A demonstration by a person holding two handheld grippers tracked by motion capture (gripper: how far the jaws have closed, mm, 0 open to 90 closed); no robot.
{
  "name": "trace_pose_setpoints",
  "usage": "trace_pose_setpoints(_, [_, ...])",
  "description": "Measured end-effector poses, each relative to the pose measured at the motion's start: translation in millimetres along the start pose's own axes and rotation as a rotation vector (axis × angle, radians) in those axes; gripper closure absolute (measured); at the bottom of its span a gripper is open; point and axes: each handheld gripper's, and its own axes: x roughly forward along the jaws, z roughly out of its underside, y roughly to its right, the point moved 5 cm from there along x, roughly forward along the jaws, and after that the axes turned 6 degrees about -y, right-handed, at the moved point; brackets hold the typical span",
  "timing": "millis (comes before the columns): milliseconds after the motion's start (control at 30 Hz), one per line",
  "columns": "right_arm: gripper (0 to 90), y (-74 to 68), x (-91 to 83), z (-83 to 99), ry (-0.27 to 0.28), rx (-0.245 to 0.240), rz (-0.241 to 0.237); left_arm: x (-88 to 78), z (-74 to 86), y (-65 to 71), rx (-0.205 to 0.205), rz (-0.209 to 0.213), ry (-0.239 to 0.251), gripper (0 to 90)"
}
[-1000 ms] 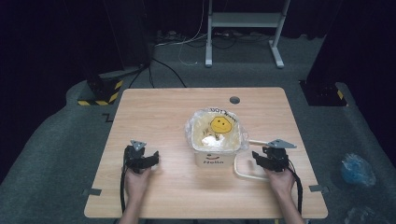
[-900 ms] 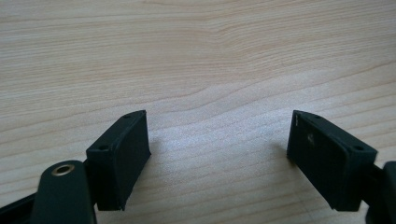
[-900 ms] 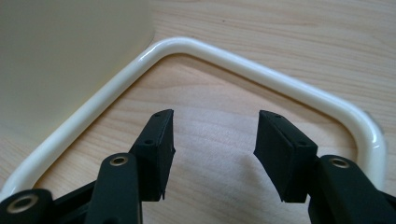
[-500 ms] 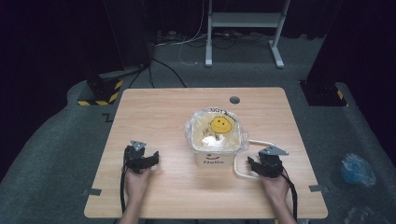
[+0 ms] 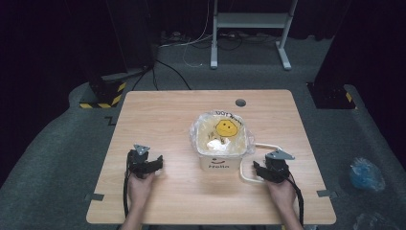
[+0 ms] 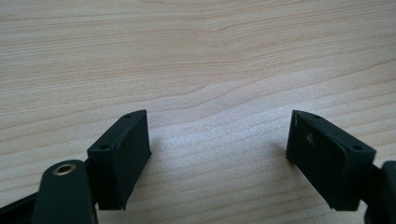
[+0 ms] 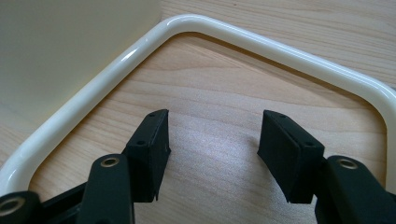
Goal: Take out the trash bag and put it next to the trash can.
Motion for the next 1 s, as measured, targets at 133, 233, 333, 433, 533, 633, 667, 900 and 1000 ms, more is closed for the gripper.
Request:
trace_pose_setpoints(133, [38.4, 0.6, 1.0, -0.9, -0.004, 0.0, -0.003, 0.2, -0.1, -0.1, -0.001, 0.008, 0.0, 21.3])
trace_pose_setpoints(233, [37.4, 1.4, 1.6, -1.3, -0.004, -0.004, -0.004, 0.2, -0.1, 0.2, 0.006, 0.017, -0.001, 21.1])
trace_pose_setpoints(333, [32.7, 2.2, 1.8, -1.6, -0.017, 0.01, 0.01, -0.1, -0.5, 1.3, 0.019, 0.035, -0.001, 21.3])
trace_pose_setpoints(433, [31.3, 1.2, 1.6, -2.7, -0.034, 0.024, 0.003, -2.1, -2.9, 4.6, 0.015, 0.089, -0.016, 23.8])
trace_pose_setpoints(533, [32.1, 0.1, -0.3, -4.7, -0.03, 0.028, -0.015, -3.7, -7.6, 13.9, 0.006, 0.15, -0.013, 24.1])
trace_pose_setpoints(633, [32.1, -2.4, -7.9, -11.3, -0.007, 0.024, -0.046, -9.5, -16.8, 24.8, 0.009, 0.199, 0.03, 23.7])
trace_pose_setpoints(667, [32.2, -2.6, -9.5, -12.7, -0.001, 0.028, -0.054, -11.0, -19.2, 27.3, 0.007, 0.214, 0.039, 23.7])
trace_pose_setpoints(900, [33.1, -2.3, -20.5, -25.8, 0.035, 0.044, -0.086, -26.7, -41.5, 45.5, -0.012, 0.316, 0.085, 16.3])
trace_pose_setpoints(1000, [33.1, -3.7, -22.8, -31.1, 0.034, 0.049, -0.103, -35.2, -50.9, 51.5, -0.017, 0.354, 0.113, 16.5])
